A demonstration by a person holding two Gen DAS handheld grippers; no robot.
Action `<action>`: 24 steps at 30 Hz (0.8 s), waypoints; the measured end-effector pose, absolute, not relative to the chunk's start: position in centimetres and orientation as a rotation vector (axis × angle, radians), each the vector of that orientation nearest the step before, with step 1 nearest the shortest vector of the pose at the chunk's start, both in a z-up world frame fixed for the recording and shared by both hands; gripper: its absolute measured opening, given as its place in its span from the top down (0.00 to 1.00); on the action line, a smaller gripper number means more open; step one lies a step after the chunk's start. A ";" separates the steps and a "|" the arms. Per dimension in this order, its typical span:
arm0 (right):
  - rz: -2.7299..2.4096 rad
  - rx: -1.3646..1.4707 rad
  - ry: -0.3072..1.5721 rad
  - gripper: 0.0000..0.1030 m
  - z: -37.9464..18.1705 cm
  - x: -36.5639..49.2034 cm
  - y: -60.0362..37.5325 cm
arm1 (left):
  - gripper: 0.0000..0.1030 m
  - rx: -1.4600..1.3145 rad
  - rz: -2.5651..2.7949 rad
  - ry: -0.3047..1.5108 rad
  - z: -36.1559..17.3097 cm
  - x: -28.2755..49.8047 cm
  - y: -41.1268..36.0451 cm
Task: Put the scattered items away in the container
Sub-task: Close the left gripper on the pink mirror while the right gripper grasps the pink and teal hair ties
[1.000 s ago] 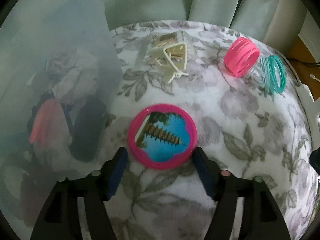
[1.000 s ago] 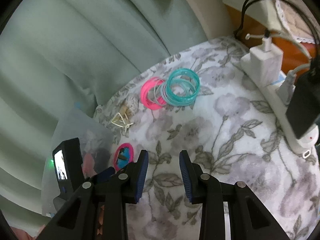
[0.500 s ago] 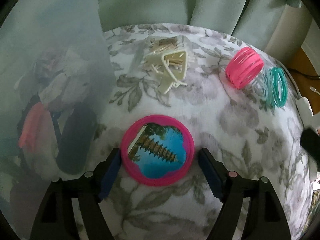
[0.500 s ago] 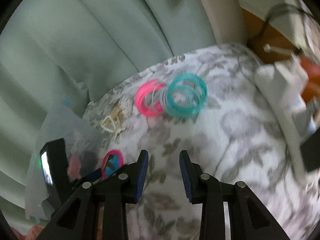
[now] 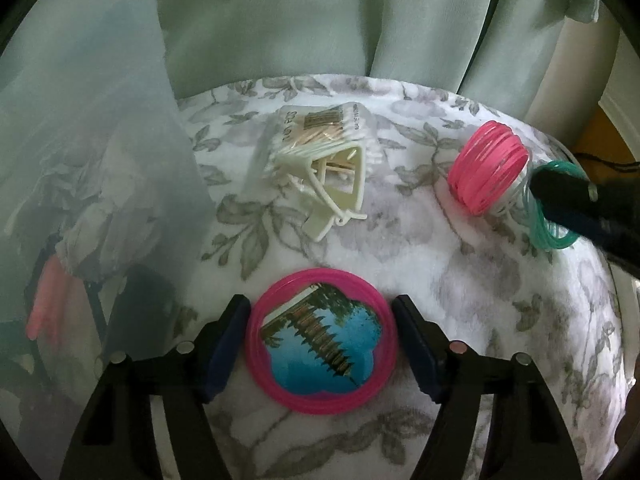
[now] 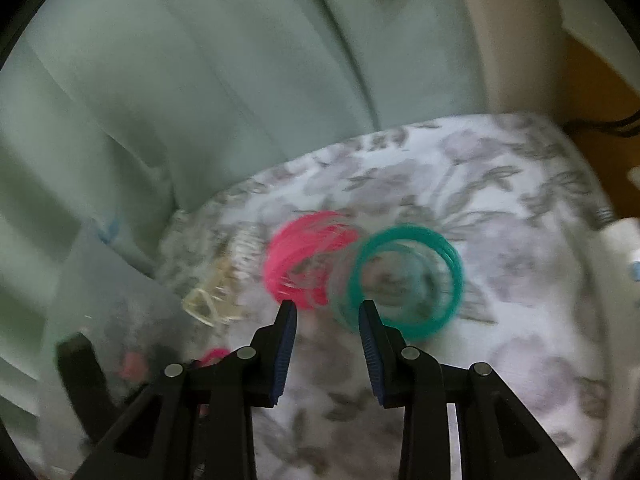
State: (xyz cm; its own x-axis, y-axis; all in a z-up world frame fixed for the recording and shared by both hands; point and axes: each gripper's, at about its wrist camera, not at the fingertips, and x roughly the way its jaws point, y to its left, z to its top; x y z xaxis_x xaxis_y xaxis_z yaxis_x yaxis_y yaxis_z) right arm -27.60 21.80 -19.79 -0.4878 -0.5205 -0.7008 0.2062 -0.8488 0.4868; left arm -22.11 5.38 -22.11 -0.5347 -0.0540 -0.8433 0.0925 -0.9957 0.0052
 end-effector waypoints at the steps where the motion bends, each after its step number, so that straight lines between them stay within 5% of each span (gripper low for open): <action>1: -2.324 1.249 -0.498 0.66 -19.7 -27.8 21.6 | 0.28 1.469 -2.683 0.062 -22.1 -22.1 5.4; 21: -2.270 1.316 -0.627 0.64 -21.5 -33.7 17.3 | 0.28 1.450 -2.713 0.060 -22.3 -21.7 5.0; 24: -2.287 1.322 -0.633 0.76 -21.3 -34.1 17.4 | 0.28 1.449 -2.712 0.068 -22.3 -21.7 5.0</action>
State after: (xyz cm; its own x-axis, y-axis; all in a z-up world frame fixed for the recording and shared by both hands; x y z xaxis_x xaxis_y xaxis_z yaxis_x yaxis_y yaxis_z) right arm -34.09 17.37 -21.33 -0.4583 -0.5641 -0.6868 0.1305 -0.8071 0.5758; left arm -21.70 4.95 -22.27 -0.5543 -0.0371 -0.8315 0.0787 -0.9969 -0.0080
